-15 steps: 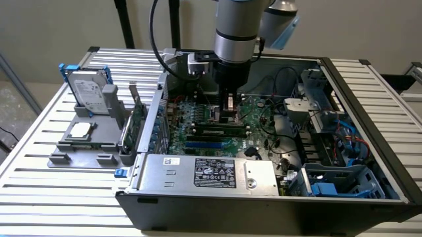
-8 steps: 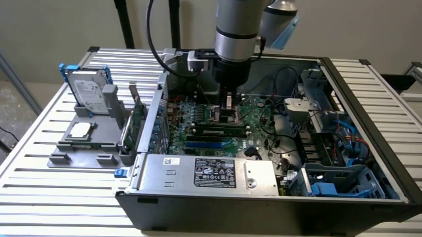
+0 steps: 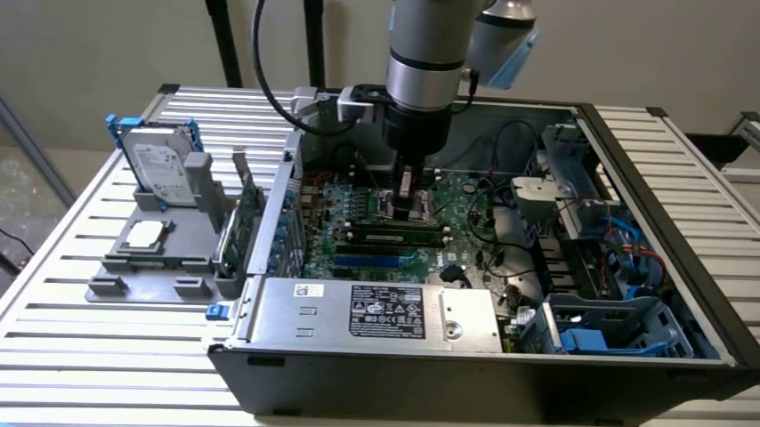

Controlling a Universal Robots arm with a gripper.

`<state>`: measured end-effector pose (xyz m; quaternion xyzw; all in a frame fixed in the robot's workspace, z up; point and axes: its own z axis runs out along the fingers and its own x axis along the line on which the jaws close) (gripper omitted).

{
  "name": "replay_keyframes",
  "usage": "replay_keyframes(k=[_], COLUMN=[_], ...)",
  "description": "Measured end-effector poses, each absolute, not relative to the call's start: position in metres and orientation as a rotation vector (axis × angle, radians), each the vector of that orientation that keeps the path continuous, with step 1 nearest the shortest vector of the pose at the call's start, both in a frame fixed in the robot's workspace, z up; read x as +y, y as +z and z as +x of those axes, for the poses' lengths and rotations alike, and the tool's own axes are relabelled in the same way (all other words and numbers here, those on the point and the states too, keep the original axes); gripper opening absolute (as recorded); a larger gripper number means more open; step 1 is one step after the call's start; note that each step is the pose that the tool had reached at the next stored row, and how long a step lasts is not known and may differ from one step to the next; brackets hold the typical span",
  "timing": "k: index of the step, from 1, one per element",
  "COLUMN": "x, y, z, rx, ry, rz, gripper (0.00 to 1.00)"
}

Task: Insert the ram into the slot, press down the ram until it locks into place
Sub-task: 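Press down the ram until it locks into place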

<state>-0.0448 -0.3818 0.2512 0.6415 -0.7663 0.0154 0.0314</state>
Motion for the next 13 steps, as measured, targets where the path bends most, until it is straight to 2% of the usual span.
replay_keyframes(k=[13], x=[-0.3818], y=[0.2512], z=[-0.0448], rx=[-2.567], ry=[0.036], rz=[1.693], gripper=[0.11])
